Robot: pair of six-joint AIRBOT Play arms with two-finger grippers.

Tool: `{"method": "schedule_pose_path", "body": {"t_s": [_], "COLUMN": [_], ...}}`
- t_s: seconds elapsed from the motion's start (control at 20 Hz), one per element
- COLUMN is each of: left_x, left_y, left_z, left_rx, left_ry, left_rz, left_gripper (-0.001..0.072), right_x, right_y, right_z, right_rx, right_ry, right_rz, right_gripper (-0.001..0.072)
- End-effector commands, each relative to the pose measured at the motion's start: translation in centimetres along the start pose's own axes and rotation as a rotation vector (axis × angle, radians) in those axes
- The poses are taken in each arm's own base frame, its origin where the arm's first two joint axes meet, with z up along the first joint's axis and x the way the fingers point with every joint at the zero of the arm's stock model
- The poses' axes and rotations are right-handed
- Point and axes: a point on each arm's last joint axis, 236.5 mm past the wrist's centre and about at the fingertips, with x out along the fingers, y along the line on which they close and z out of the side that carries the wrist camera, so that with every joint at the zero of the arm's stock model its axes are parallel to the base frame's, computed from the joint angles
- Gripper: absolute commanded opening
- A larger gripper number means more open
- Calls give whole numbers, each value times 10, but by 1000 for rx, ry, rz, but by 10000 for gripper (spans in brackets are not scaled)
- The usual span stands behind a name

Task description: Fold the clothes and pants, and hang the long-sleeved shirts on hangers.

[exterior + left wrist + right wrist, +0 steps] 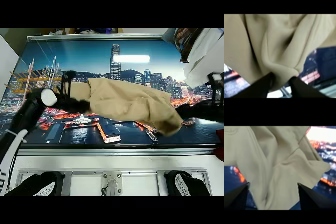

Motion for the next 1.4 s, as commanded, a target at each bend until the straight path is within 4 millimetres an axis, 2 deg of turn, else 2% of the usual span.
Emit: {"method": "schedule_pose_path", "body": {"t_s": [0.0, 0.15, 0.2, 0.3, 0.4, 0.5, 0.6, 0.7, 0.85, 0.95, 1.05, 1.15, 1.35], "left_x": [21, -13, -25, -43, -47, -36, -18, 0, 14, 20, 28, 45, 83], "left_y": [9, 5, 4, -2, -7, -18, -29, -39, -46, -45, -40, -38, -45], "left_z": [-71, -34, -19, 8, 28, 35, 41, 47, 53, 60, 61, 53, 35], "left_rx": [8, -42, -40, -30, -13, 10, 38, 57, 72, 69, 58, 71, 105], "left_ry": [125, -31, -86, -181, -214, -177, -134, -96, -36, -33, -27, 24, 104], "left_rz": [17, 3, -2, -12, -13, -20, -24, -28, -26, -23, -17, -18, -12], "left_gripper": [645, 645, 645, 645, 645, 645, 645, 645, 645, 645, 645, 645, 645], "right_x": [4, -26, -34, -43, -33, -6, 29, 64, 113, 138, 152, 156, 156], "right_y": [3, 13, 24, 55, 89, 111, 119, 118, 123, 122, 118, 113, 110], "right_z": [-42, 1, 15, 37, 47, 45, 44, 50, 63, 61, 45, 29, 23], "right_rx": [23, 16, -26, -107, -108, -133, -86, -65, -2, -1, -2, -14, -59], "right_ry": [71, -27, -56, -86, -50, 39, 134, 198, 257, 303, 371, 444, 475], "right_rz": [-15, -23, -10, 44, 112, 124, 63, -30, -81, -92, -109, -125, -129], "right_gripper": [651, 645, 578, 560, 560, 556, 553, 444, 445, 447, 449, 449, 441]}}
